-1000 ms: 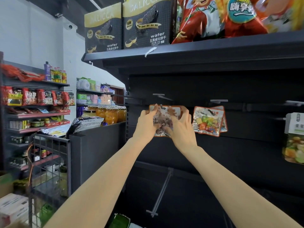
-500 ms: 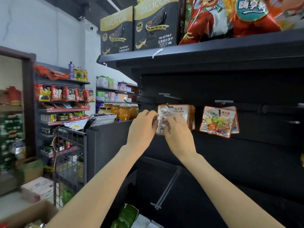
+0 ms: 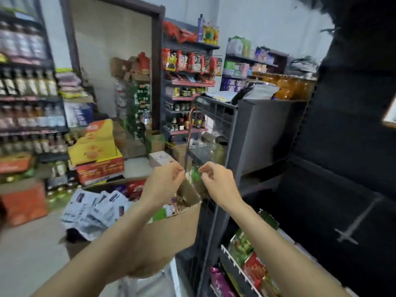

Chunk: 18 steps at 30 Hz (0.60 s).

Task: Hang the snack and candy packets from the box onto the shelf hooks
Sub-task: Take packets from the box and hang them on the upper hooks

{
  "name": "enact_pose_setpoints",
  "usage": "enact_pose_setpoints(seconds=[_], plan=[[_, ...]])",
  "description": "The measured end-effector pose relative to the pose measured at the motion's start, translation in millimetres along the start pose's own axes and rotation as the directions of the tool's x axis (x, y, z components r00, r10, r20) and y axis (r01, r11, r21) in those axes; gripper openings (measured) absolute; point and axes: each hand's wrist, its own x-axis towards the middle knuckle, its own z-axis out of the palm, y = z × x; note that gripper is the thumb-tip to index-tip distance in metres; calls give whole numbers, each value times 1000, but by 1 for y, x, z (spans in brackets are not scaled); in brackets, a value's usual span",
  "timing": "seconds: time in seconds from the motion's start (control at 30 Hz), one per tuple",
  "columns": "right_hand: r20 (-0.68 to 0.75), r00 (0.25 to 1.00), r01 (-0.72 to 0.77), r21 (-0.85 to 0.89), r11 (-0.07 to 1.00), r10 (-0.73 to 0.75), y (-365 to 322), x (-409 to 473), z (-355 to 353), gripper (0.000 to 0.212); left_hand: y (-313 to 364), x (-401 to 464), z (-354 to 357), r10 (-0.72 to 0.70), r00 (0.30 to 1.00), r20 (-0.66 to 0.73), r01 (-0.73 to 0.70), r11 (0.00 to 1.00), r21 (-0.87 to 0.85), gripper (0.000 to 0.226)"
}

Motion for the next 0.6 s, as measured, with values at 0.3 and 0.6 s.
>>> enact_pose_setpoints(seconds=[0.3,0.6], plan=[[414,902,-122,-30,992,123,3,68,210,32,-212,28,-25,-312,909,276,230,928,292,29],[708,697,-36,-124,992,114,22,93,278,57,-265,41,-3,-293,765,573,-43,865,499,63]])
